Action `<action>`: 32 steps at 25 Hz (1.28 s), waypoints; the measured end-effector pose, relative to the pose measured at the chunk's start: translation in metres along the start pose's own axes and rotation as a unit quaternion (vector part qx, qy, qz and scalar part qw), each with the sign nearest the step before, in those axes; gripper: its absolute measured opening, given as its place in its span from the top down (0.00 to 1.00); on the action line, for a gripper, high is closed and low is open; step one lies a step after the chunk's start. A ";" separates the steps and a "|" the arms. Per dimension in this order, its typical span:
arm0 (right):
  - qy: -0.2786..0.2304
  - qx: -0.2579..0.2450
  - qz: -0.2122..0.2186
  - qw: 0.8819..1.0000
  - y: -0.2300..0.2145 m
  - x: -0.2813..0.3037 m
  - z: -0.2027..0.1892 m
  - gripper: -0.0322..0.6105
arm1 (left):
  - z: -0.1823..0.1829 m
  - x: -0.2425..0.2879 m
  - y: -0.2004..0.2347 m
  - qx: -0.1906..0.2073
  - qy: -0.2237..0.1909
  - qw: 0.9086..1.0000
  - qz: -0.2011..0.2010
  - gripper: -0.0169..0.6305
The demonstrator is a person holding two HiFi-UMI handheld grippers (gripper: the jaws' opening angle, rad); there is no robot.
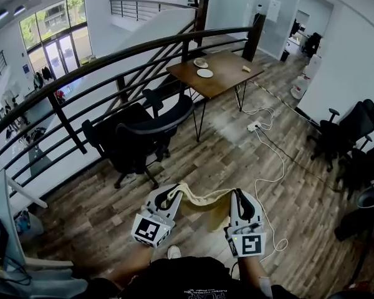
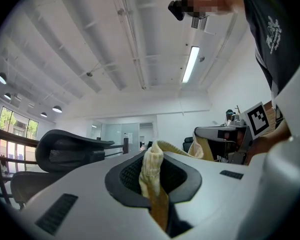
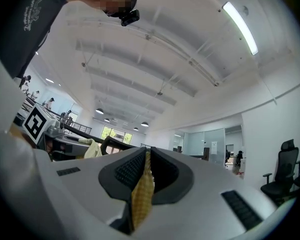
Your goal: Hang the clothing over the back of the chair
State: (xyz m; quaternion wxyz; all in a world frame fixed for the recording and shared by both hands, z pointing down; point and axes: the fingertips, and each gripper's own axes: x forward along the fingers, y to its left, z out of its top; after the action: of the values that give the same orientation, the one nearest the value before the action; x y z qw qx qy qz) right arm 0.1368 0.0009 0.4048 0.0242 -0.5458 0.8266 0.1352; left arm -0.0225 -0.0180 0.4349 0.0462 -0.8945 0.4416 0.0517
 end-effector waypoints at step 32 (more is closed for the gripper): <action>-0.090 0.040 0.104 0.990 -0.019 0.168 0.018 0.89 | 0.045 0.060 0.103 0.062 -0.042 0.989 0.125 0.91</action>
State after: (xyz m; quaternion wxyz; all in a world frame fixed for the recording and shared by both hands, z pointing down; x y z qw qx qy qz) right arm 0.0847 -0.1518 0.3523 0.1058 -0.4409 0.8782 0.1521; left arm -0.0706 -0.1216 0.3788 0.1129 -0.8247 0.5501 0.0670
